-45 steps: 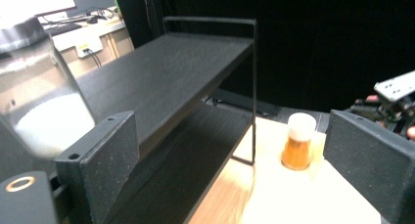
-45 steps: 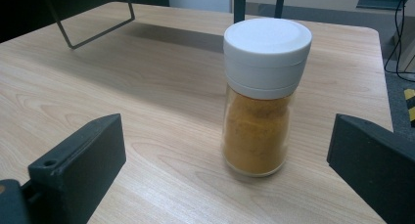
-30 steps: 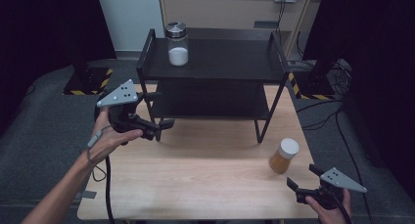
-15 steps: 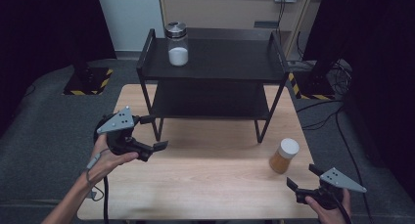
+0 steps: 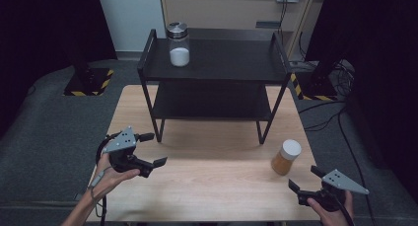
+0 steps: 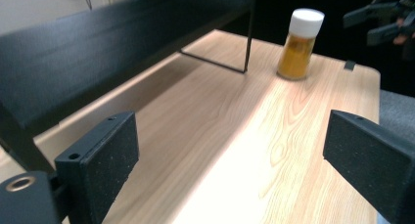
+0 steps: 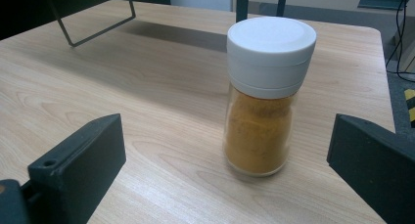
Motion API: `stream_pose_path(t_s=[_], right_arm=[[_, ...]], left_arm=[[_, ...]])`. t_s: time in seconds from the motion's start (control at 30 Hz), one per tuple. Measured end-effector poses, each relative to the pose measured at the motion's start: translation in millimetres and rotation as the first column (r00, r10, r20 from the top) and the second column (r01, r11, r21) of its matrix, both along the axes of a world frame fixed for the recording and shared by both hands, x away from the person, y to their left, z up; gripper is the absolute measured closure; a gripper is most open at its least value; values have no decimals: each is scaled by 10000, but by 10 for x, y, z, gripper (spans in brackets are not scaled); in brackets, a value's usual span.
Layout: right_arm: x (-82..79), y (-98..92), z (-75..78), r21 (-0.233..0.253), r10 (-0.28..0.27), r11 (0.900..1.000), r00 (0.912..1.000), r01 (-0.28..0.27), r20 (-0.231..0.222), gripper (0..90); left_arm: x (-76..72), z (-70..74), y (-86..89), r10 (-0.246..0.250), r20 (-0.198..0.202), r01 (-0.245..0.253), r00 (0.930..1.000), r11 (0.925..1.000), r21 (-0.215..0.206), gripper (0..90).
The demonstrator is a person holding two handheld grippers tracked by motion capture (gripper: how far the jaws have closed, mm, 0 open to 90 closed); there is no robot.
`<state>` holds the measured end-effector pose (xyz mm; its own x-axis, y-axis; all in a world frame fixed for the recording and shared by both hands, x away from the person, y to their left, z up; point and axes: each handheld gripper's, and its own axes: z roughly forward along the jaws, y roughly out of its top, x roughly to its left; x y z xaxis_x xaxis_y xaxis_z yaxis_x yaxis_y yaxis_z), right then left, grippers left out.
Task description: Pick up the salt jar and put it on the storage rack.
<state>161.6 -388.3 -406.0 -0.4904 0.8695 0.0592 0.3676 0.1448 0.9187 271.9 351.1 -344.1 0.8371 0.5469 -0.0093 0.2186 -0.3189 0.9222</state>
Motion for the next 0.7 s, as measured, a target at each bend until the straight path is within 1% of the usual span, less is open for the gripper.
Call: stream_pose_path(t_s=[0.03, 0.07, 0.17, 0.23, 0.27, 0.3, 0.37, 0.43, 0.57, 0.6, 0.7], right_arm=[[0, 0, 0, 0, 0, 10000, 10000, 0, 0, 12], [0, 0, 0, 6, 16, 10000, 10000, -16, 2, 12], [2, 1, 1, -9, 25, 10000, 10000, -25, 0, 12], [2, 2, 1, -11, 29, 10000, 10000, -29, 11, 12], [2, 2, 1, -11, 29, 10000, 10000, -29, 11, 12], [0, 2, 2, -9, 22, 10000, 10000, -22, 16, 12], [1, 2, 1, -14, 30, 10000, 10000, -30, 17, 12], [2, 3, 2, -18, 32, 10000, 10000, -32, 9, 12], [0, 2, 2, -35, 40, 10000, 10000, -40, 20, 12], [-1, 2, 1, -25, 30, 10000, 10000, -30, 21, 12], [0, 3, 1, -23, 29, 10000, 10000, -29, 20, 12]], left_arm=[[0, 0, 0, 0, 0, 0, 10000, 10000, 0, 51], [-26, -36, -3, 70, 10, -70, 10000, 9998, 204, 50], [-51, -76, 4, 155, -16, -155, 9999, 9995, 259, 51], [-76, -136, 32, 296, -99, -294, 9995, 9994, 171, 51], [-76, -136, 32, 296, -99, -294, 9995, 9994, 171, 51], [-93, -185, 47, 419, -175, -418, 9990, 9991, 65, 52], [-100, -202, 54, 453, -190, -451, 9988, 9989, 90, 52], [-116, -253, 69, 530, -269, -529, 9982, 9986, 12, 53], [-161, -332, 68, 646, -256, -642, 9976, 9978, 144, 56], [-173, -387, 82, 667, -345, -667, 9972, 9978, 5, 56], [-189, -433, 89, 727, -412, -729, 9965, 9973, -47, 57]])
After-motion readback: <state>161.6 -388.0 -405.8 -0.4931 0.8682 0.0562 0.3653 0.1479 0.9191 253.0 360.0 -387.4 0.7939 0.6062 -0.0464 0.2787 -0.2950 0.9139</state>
